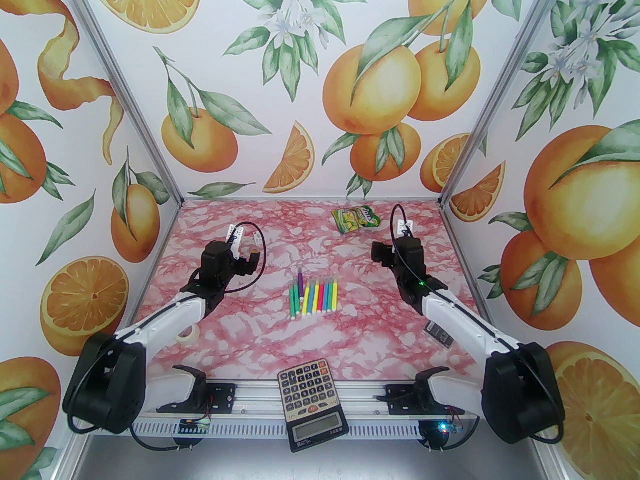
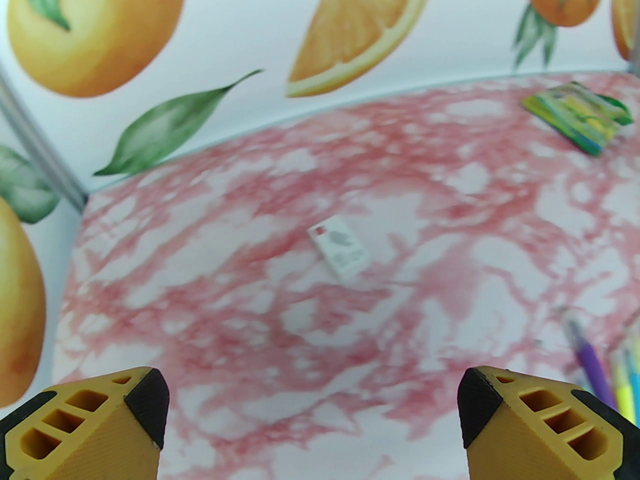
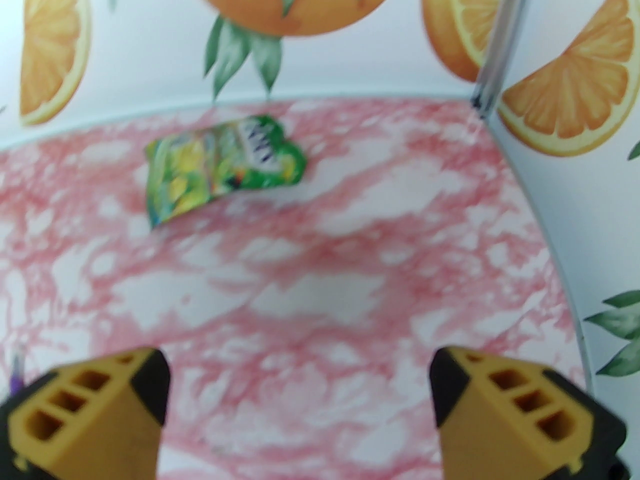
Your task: Open the pen caps
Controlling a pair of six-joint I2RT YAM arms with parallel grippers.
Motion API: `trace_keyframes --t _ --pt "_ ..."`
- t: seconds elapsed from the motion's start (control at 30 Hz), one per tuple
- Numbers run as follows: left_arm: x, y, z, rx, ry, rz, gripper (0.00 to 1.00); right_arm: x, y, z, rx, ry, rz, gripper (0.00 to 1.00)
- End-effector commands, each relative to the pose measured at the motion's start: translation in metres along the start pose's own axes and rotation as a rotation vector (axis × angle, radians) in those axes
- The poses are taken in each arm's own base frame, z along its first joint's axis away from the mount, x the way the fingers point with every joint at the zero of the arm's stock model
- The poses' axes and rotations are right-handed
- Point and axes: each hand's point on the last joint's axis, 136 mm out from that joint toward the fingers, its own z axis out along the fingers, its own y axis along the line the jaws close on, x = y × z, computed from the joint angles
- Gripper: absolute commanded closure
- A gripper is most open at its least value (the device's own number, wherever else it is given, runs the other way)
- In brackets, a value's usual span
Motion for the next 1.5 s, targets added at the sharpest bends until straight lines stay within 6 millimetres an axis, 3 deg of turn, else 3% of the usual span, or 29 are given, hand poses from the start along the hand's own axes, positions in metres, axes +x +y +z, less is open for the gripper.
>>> trace_keyframes --t 0.0,0.13,0.5,1.0,1.47 --pt "-0.009 -0.017 -0.016 0.088 0.018 -0.025 0.00 0.041 0.025 -0.009 -0.070 0.220 -0.037 0.12" --pt "-0.013 -0.033 -0.030 0.163 0.015 -0.031 0.00 0.066 0.053 -0.017 -0.133 0.358 -0.085 0.16" --pt "-0.001 -0.051 -0.040 0.217 0.035 -0.072 0.00 0.100 0.104 -0.038 -0.238 0.520 -0.110 0.27" --pt "0.007 -0.051 -0.041 0.198 0.018 -0.090 0.00 0.136 0.132 -0.021 -0.258 0.614 -0.040 0.46" --pt "0.010 -0.047 -0.040 0.174 0.017 -0.078 0.00 0.151 0.149 -0.009 -0.278 0.665 -0.034 0.50"
